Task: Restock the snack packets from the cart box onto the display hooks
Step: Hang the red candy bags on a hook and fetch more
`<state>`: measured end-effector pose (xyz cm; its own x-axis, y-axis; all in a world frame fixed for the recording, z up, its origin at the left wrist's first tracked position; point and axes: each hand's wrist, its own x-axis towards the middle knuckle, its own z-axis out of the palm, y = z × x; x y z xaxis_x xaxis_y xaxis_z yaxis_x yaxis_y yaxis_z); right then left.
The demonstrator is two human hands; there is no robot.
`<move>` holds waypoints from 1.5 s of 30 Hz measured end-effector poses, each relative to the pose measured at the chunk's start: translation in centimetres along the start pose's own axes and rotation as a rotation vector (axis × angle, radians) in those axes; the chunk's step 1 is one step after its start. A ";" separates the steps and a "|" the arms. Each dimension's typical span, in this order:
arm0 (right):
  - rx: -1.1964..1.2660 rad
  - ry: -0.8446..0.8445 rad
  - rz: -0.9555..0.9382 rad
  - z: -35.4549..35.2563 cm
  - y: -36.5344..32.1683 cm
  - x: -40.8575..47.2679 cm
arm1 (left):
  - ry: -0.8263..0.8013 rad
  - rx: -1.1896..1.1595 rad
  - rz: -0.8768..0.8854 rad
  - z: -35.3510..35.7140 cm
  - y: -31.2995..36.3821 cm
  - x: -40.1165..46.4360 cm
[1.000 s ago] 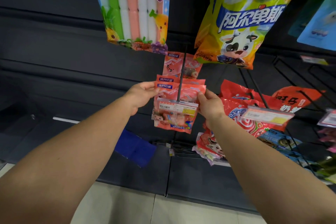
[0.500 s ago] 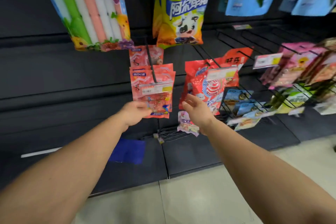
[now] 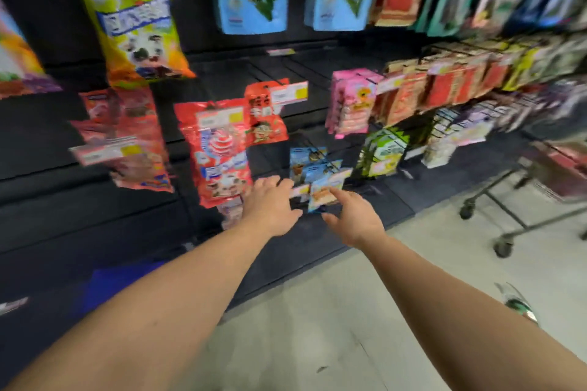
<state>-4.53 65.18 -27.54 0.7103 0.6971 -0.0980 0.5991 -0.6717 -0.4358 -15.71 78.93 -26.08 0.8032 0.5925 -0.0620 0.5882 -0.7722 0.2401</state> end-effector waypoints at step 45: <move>-0.115 0.369 0.759 -33.2 60.1 23.0 | -0.166 0.100 0.848 13.5 68.7 44.9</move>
<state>60.05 32.53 -26.30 0.9976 -0.0659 -0.0201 -0.0689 -0.9592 -0.2742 62.03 49.43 -25.48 0.9729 -0.2273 -0.0433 -0.2159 -0.9590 0.1833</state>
